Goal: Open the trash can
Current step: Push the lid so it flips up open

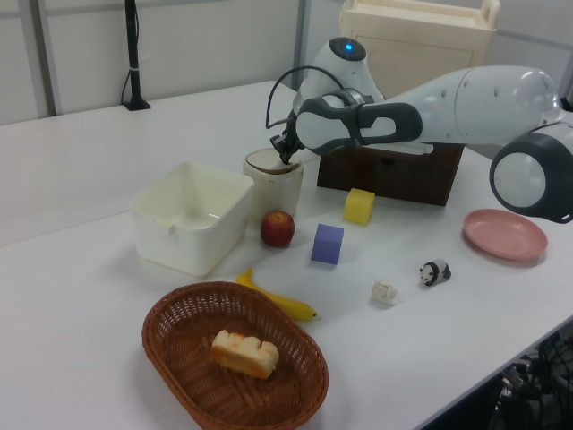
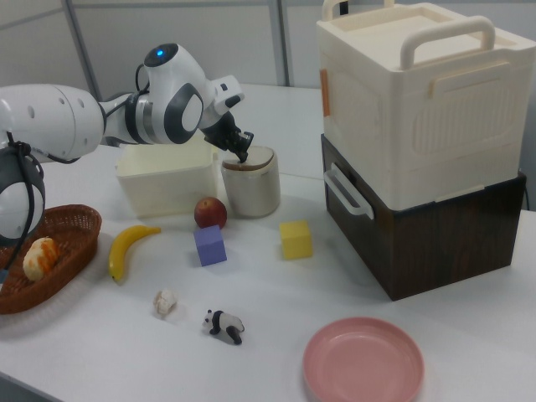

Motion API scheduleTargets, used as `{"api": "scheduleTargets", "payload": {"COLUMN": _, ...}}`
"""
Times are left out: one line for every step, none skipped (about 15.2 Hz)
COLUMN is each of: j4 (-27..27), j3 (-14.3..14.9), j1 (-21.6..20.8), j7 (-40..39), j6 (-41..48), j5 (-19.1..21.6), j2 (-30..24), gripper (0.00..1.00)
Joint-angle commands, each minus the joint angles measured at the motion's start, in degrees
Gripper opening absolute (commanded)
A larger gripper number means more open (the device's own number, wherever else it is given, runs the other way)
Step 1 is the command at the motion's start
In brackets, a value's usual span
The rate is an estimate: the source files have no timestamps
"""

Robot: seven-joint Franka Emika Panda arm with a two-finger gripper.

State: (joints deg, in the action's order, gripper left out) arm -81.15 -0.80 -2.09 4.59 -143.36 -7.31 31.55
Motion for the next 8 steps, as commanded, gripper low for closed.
{"api": "scheduleTargets", "payload": {"j4": -3.74, "j3": -0.25, "j1": 0.16, "j7": 0.68, "j6": 0.1, "j5": 0.9, "j2": -4.47, "gripper": 0.0}}
{"api": "scheduleTargets", "payload": {"j4": -4.63, "j3": -0.25, "j1": 0.16, "j7": 0.68, "j6": 0.1, "j5": 0.9, "j2": -5.61, "gripper": 0.0}}
{"api": "scheduleTargets", "payload": {"j4": -5.94, "j3": -0.25, "j1": 0.16, "j7": 0.68, "j6": 0.19, "j5": 0.99, "j2": -6.93, "gripper": 0.0}}
{"api": "scheduleTargets", "payload": {"j4": -7.61, "j3": -0.25, "j1": 0.16, "j7": 0.68, "j6": 0.28, "j5": 0.99, "j2": -8.77, "gripper": 0.0}}
{"api": "scheduleTargets", "payload": {"j4": -9.45, "j3": -0.25, "j1": 0.16, "j7": 0.68, "j6": 1.24, "j5": 0.99, "j2": -10.79, "gripper": 0.0}}
{"api": "scheduleTargets", "payload": {"j4": -11.3, "j3": -0.17, "j1": 0.07, "j7": 0.6, "j6": 4.99, "j5": 0.99, "j2": -13.85, "gripper": 0.0}}
{"api": "scheduleTargets", "payload": {"j4": -11.58, "j3": -0.25, "j1": -0.02, "j7": 0.6, "j6": 8.33, "j5": 0.99, "j2": -15.36, "gripper": 0.0}}
{"api": "scheduleTargets", "payload": {"j4": -11.58, "j3": -0.25, "j1": -0.02, "j7": 0.51, "j6": 12.37, "j5": 1.07, "j2": -16.95, "gripper": 0.0}}
